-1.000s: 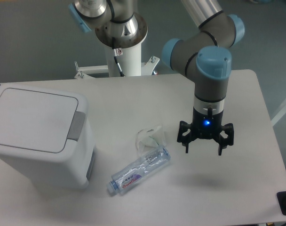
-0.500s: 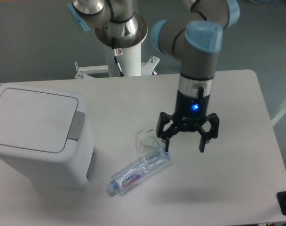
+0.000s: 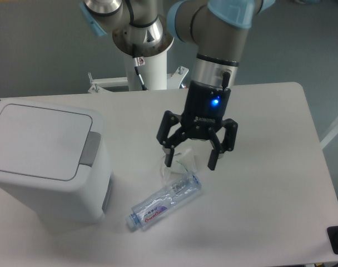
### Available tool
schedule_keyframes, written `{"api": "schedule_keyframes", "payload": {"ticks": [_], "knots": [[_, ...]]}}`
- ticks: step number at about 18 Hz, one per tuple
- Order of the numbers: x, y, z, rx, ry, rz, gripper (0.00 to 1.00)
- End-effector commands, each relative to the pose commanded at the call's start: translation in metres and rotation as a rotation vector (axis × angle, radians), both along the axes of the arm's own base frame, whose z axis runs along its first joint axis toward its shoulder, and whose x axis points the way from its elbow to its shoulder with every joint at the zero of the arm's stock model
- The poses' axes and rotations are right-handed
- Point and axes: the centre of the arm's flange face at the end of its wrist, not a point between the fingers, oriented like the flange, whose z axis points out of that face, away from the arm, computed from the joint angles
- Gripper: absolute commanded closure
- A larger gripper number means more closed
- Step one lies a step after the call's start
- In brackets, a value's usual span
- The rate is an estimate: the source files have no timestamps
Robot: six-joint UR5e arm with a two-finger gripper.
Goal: Open the trash can
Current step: 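Move the open gripper toward the white trash can's lid edge, then lower the gripper finger against the lid's front edge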
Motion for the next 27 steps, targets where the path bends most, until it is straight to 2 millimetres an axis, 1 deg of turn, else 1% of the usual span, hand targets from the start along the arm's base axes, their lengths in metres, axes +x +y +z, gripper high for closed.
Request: {"api": "schedule_keyframes", "payload": {"ticks": [1, 4, 7, 8, 10, 12, 13, 14, 17, 20, 22, 25, 27], "knots": [[0.01, 0.001, 0.009, 0.009, 0.01, -0.01, 0.0], [0.043, 0.017, 0.019, 0.02, 0.023, -0.064, 0.0], [0.07, 0.033, 0.019, 0.02, 0.03, -0.12, 0.0], [0.075, 0.036, 0.018, 0.02, 0.031, -0.132, 0.0], [0.082, 0.037, 0.008, 0.005, 0.015, -0.14, 0.0], [0.086, 0.033, -0.007, -0.017, 0.004, -0.142, 0.0], [0.087, 0.032, -0.008, -0.019, 0.001, -0.142, 0.0], [0.087, 0.032, -0.009, -0.023, 0.003, -0.138, 0.0], [0.081, 0.028, -0.02, -0.075, 0.027, -0.103, 0.0], [0.079, 0.028, -0.026, -0.096, 0.034, -0.091, 0.0], [0.08, 0.028, -0.026, -0.097, 0.035, -0.09, 0.0], [0.082, 0.025, -0.027, -0.101, 0.033, -0.087, 0.0], [0.088, 0.02, -0.029, -0.11, 0.032, -0.084, 0.0]]}}
